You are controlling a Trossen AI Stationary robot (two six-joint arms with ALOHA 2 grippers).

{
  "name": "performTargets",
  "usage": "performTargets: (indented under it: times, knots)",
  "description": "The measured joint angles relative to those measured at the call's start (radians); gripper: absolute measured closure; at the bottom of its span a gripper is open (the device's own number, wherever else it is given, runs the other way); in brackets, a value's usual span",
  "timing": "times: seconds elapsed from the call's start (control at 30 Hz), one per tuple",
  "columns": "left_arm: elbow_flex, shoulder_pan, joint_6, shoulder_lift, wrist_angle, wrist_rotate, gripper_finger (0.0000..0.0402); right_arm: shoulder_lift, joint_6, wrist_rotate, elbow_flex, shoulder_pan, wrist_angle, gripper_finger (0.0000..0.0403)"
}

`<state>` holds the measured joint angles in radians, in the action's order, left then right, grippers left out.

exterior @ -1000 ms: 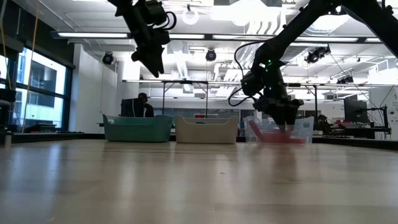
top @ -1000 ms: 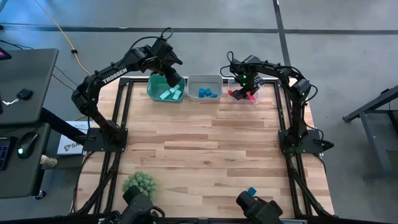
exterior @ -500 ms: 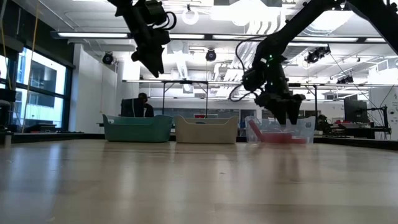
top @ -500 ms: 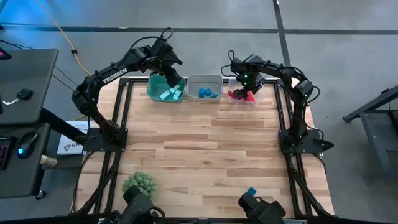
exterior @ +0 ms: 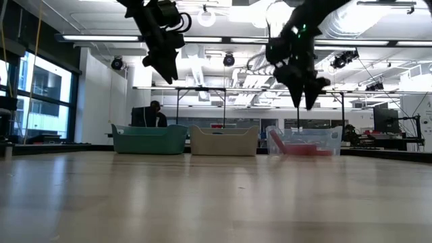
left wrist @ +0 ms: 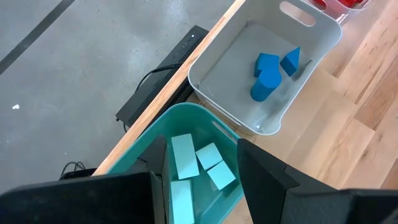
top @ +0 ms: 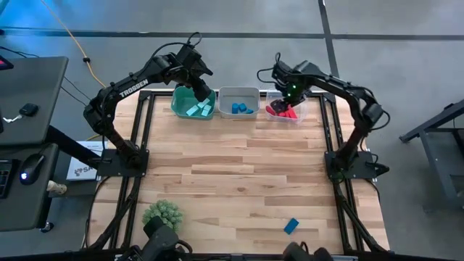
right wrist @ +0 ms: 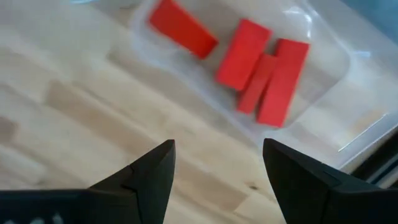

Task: Sort & place blocks by color
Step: Put the blue block into the gray bin

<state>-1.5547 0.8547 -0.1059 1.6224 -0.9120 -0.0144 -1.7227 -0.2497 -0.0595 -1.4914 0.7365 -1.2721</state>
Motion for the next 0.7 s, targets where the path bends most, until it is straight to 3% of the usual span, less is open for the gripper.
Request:
performTargets:
  times: [0.37, 0.7]
  knots:
    - [0.0, 0.0, -0.002, 0.0, 0.0, 0.0, 0.0289, 0.084, -0.237, -0.028, 0.0, -0.209, -0.029, 0.0172]
    - [0.0, -0.002, 0.012, 0.0, -0.002, 0.0, 0.0289, 0.084, -0.215, -0.077, 0.0, -0.417, -0.097, 0.0172]
